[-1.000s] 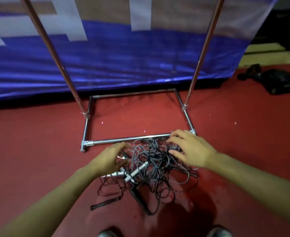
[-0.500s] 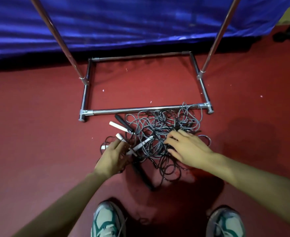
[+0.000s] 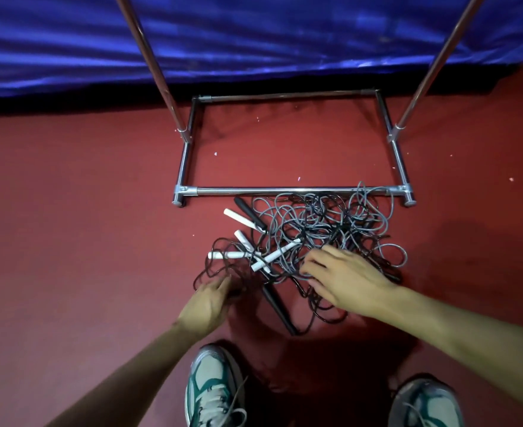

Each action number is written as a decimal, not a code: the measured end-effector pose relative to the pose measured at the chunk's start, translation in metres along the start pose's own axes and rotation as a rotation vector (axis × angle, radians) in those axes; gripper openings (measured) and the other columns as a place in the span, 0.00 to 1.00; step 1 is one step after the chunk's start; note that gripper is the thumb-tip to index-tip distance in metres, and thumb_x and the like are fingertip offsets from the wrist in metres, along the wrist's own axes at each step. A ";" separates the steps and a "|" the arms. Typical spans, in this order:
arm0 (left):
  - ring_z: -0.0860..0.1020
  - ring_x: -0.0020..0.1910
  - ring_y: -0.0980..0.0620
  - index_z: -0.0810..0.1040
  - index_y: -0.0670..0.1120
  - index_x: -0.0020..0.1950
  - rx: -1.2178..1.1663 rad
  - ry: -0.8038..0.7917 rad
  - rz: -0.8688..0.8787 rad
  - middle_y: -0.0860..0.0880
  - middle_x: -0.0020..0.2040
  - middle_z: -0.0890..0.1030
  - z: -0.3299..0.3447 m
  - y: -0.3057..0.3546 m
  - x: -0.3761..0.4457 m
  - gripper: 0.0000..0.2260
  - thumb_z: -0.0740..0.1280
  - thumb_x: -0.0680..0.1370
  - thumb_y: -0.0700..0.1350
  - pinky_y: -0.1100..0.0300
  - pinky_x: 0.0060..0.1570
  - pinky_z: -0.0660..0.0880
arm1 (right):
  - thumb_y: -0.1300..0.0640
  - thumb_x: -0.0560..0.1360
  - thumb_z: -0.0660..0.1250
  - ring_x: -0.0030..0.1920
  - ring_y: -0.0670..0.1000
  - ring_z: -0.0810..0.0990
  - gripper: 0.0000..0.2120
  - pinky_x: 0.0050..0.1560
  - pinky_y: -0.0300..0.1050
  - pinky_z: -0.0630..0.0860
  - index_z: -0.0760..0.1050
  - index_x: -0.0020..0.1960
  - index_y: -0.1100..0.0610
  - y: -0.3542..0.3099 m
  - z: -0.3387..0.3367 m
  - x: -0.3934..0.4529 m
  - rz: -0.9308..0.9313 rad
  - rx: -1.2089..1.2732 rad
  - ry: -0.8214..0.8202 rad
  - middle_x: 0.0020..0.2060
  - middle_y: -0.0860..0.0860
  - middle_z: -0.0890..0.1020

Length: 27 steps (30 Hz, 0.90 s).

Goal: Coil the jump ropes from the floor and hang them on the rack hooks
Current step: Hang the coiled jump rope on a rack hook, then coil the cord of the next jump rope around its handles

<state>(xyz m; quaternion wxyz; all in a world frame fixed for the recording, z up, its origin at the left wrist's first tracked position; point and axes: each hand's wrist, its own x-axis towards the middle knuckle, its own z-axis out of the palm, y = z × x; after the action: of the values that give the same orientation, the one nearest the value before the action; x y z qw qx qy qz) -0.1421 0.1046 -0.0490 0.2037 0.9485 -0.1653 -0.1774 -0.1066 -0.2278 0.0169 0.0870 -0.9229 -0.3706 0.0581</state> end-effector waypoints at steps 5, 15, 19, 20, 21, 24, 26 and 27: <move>0.73 0.42 0.46 0.70 0.45 0.58 -0.156 0.172 0.293 0.47 0.47 0.80 -0.127 0.098 0.012 0.06 0.63 0.84 0.45 0.58 0.39 0.63 | 0.45 0.81 0.67 0.74 0.45 0.64 0.32 0.75 0.40 0.63 0.57 0.80 0.48 -0.015 -0.085 0.011 0.038 0.271 0.003 0.74 0.44 0.64; 0.72 0.34 0.58 0.69 0.47 0.56 -0.276 0.734 0.461 0.53 0.39 0.76 -0.394 0.257 0.002 0.05 0.64 0.84 0.43 0.67 0.37 0.68 | 0.48 0.86 0.58 0.33 0.46 0.80 0.16 0.47 0.50 0.78 0.76 0.43 0.52 -0.025 -0.307 0.030 0.304 0.728 0.204 0.31 0.45 0.83; 0.77 0.37 0.54 0.74 0.48 0.53 -0.220 0.719 0.243 0.52 0.39 0.80 -0.442 0.274 -0.004 0.08 0.64 0.84 0.52 0.57 0.38 0.67 | 0.49 0.85 0.57 0.25 0.42 0.63 0.14 0.25 0.38 0.64 0.73 0.46 0.55 -0.011 -0.371 0.007 0.424 0.967 0.453 0.30 0.47 0.66; 0.77 0.37 0.56 0.76 0.48 0.53 -0.198 0.691 0.198 0.54 0.39 0.80 -0.445 0.277 -0.005 0.09 0.66 0.83 0.54 0.58 0.38 0.67 | 0.49 0.86 0.55 0.25 0.42 0.60 0.14 0.25 0.36 0.59 0.71 0.47 0.55 -0.011 -0.383 0.000 0.435 1.003 0.494 0.30 0.47 0.64; 0.77 0.38 0.56 0.77 0.47 0.54 -0.219 0.664 0.184 0.55 0.40 0.80 -0.444 0.283 -0.006 0.11 0.67 0.82 0.55 0.60 0.39 0.68 | 0.49 0.87 0.53 0.25 0.41 0.59 0.14 0.27 0.36 0.58 0.70 0.48 0.55 -0.011 -0.392 -0.005 0.425 0.986 0.525 0.30 0.46 0.64; 0.77 0.38 0.60 0.83 0.47 0.51 -0.629 0.514 0.289 0.54 0.41 0.84 -0.426 0.309 -0.010 0.11 0.73 0.79 0.54 0.61 0.43 0.74 | 0.52 0.87 0.53 0.31 0.41 0.70 0.15 0.38 0.41 0.70 0.70 0.44 0.51 -0.016 -0.387 -0.021 0.363 0.506 0.557 0.32 0.44 0.72; 0.79 0.39 0.63 0.84 0.47 0.54 -0.746 0.407 0.372 0.55 0.44 0.86 -0.400 0.326 -0.008 0.09 0.77 0.77 0.48 0.69 0.43 0.74 | 0.55 0.86 0.58 0.36 0.40 0.75 0.15 0.43 0.43 0.71 0.72 0.41 0.47 -0.022 -0.372 -0.027 0.352 0.310 0.531 0.33 0.43 0.77; 0.80 0.41 0.63 0.84 0.46 0.56 -0.739 0.341 0.397 0.54 0.47 0.87 -0.385 0.330 -0.007 0.10 0.77 0.76 0.45 0.68 0.42 0.75 | 0.56 0.85 0.61 0.37 0.40 0.77 0.14 0.43 0.43 0.71 0.74 0.41 0.46 -0.026 -0.366 -0.028 0.354 0.290 0.508 0.34 0.43 0.80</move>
<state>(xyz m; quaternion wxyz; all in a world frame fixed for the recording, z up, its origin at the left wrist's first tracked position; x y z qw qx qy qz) -0.0722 -0.0513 0.4287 0.5830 0.7777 -0.2338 -0.0234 -0.0817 -0.2720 0.3817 0.2955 -0.9359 -0.1591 -0.1074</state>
